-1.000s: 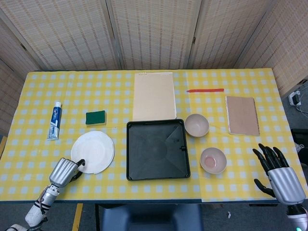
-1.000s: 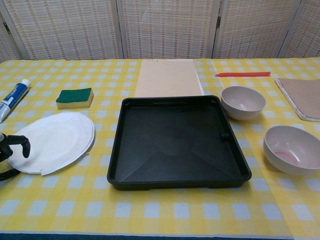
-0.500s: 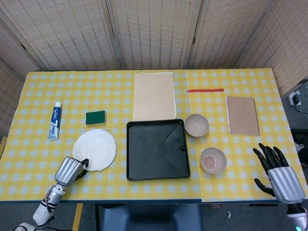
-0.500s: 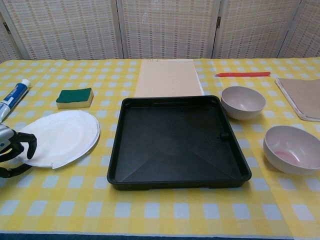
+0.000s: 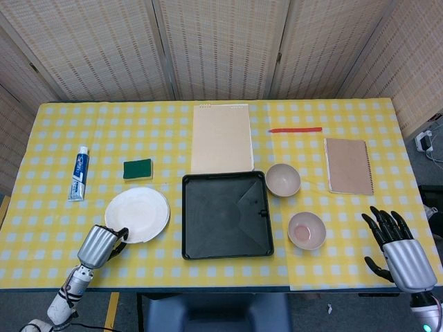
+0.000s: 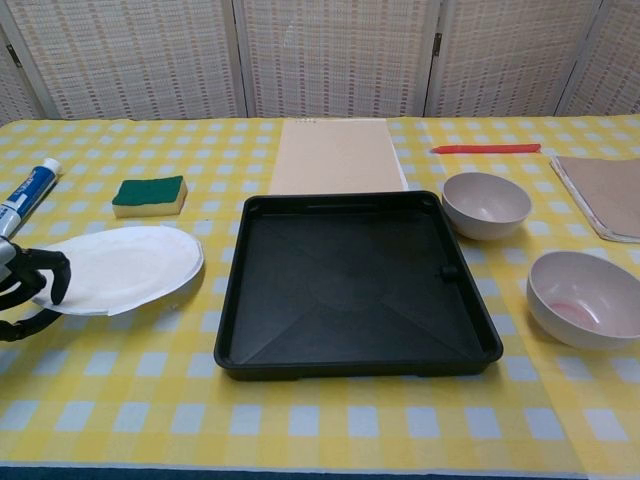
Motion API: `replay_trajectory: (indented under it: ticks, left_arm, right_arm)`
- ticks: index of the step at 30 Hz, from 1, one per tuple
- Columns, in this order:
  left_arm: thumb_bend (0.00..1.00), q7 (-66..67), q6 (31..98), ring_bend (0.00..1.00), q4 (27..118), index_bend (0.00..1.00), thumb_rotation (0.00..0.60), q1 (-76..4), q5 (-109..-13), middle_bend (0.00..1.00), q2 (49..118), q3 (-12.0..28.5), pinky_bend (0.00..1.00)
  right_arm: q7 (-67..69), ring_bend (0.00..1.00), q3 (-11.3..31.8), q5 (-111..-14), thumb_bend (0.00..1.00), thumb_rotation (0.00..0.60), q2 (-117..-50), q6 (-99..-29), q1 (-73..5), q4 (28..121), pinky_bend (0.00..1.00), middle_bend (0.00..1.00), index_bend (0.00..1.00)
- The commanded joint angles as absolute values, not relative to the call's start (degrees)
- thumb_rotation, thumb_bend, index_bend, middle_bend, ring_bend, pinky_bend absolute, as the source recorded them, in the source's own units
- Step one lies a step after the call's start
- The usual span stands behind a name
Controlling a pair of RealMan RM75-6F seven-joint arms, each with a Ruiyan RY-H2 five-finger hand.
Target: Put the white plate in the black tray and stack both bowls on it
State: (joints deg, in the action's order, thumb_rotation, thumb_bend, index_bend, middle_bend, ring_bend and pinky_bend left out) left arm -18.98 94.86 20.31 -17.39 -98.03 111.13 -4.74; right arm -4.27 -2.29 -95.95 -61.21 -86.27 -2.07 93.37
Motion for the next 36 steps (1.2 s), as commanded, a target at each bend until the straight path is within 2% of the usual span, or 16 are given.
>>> replay_trajectory:
  ticks: [1, 11, 17, 22, 23, 24, 26, 36]
  left_arm:
    - [0.47, -19.9, 98.3, 0.99, 19.7, 0.65, 0.6, -16.9, -97.5, 1.0, 111.3, -3.8, 1.0]
    - [0.49, -19.1, 110.2, 0.99, 22.6, 0.66, 0.6, -16.7, -95.6, 1.0, 110.0, -0.1, 1.0]
    - [0.49, -15.1, 113.4, 0.99, 28.3, 0.66, 0.6, -17.5, -98.0, 1.0, 108.7, -1.3, 1.0]
    - [0.49, -8.5, 111.4, 0.99, 34.3, 0.66, 0.6, -19.8, -101.6, 1.0, 108.3, -3.7, 1.0]
    - [0.49, -8.3, 106.4, 0.99, 43.6, 0.66, 0.6, -24.7, -99.7, 1.0, 106.3, -0.9, 1.0]
    - [0.49, -5.5, 105.5, 0.99, 45.0, 0.66, 0.6, -22.3, -100.0, 1.0, 106.7, -3.3, 1.0]
    - [0.49, -2.0, 106.2, 0.99, 45.8, 0.66, 0.6, -20.9, -101.7, 1.0, 107.3, -5.0, 1.0]
    - [0.49, 5.5, 98.1, 0.99, 49.7, 0.66, 0.6, -27.0, -105.0, 1.0, 109.3, -4.1, 1.0]
  right_arm:
    - [-4.4, 0.0, -2.4, -96.1, 0.29, 0.6, -61.3, -86.3, -2.0, 93.4, 0.0, 0.0, 0.0]
    - [-4.4, 0.0, -3.0, -97.1, 0.3, 0.6, -61.0, -86.7, -1.8, 93.8, 0.0, 0.0, 0.0]
    - [-4.0, 0.0, -3.4, -98.1, 0.3, 0.6, -60.9, -87.5, -1.5, 93.9, 0.0, 0.0, 0.0]
    - [-3.2, 0.0, -3.8, -99.4, 0.3, 0.6, -60.5, -88.7, -1.1, 93.9, 0.0, 0.0, 0.0]
    - [-2.9, 0.0, -3.9, -99.6, 0.29, 0.6, -60.4, -89.0, -1.0, 93.9, 0.0, 0.0, 0.0]
    - [-2.7, 0.0, -3.9, -99.6, 0.29, 0.6, -60.3, -89.2, -0.9, 93.8, 0.0, 0.0, 0.0]
    - [-2.2, 0.0, -3.9, -99.7, 0.29, 0.6, -60.1, -89.6, -0.8, 93.7, 0.0, 0.0, 0.0]
    - [-0.2, 0.0, -3.5, -98.9, 0.29, 0.6, -59.3, -90.2, -0.5, 93.2, 0.0, 0.0, 0.0]
